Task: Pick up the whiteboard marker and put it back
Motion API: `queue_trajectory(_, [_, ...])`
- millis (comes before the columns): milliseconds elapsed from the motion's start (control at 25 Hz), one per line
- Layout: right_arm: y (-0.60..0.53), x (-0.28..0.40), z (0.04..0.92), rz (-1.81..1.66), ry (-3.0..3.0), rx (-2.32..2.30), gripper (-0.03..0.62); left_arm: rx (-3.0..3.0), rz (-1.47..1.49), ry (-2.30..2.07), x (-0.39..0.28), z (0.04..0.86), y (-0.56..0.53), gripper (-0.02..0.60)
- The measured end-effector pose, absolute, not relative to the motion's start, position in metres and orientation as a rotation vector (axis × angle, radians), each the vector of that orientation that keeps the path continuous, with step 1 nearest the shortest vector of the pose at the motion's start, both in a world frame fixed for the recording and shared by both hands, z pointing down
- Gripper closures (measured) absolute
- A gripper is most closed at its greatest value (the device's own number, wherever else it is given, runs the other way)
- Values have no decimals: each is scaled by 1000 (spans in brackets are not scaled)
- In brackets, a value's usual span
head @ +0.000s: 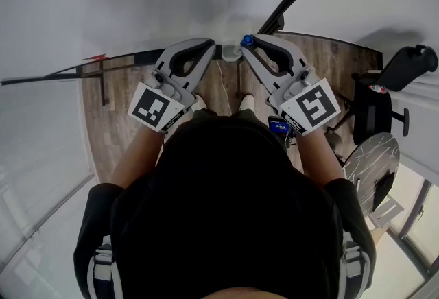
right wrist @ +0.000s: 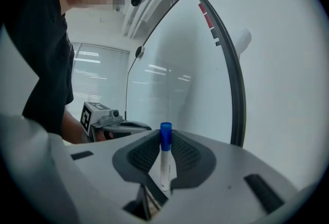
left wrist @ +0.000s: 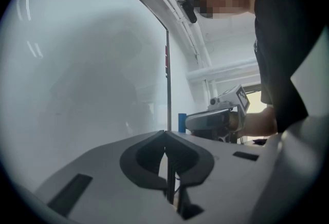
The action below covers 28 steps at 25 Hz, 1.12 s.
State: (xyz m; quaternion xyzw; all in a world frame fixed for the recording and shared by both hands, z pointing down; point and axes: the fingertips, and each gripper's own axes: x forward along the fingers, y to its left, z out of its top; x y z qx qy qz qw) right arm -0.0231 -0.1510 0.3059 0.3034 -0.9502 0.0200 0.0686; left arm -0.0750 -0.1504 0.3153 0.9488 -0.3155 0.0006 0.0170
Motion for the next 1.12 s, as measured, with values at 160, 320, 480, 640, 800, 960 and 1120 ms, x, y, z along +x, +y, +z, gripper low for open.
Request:
queue_trajectory(160, [-151,-21,308,41,-2862,936,530,2940,-1,-977,-75,321,-150,578])
queue_trajectory(320, [-151,-19,312,38,-2858,948,530,2943,-16,-983,-75,322,-150,578])
queue_trajectory(480, [-152,-19,317,47,-2850,958,530,2922,-17,-997,-79,326,-151,578])
queue_trajectory(640, [-157,-17,326,23,-2821,991,530,2932,-24,-999,-77,328,-153,578])
queue_trajectory(800, [-160,-17,334,8,-2796,1011,529,2938,25,-1003,-79,342,-152,578])
queue_trajectory(960, [-162,-18,348,12,-2781,1009,528,2961,15,-977,-77,349,-149,578])
queue_trajectory(1120, [-166,-18,361,26,-2776,1015,529,2950,74,-987,-78,364,-149,578])
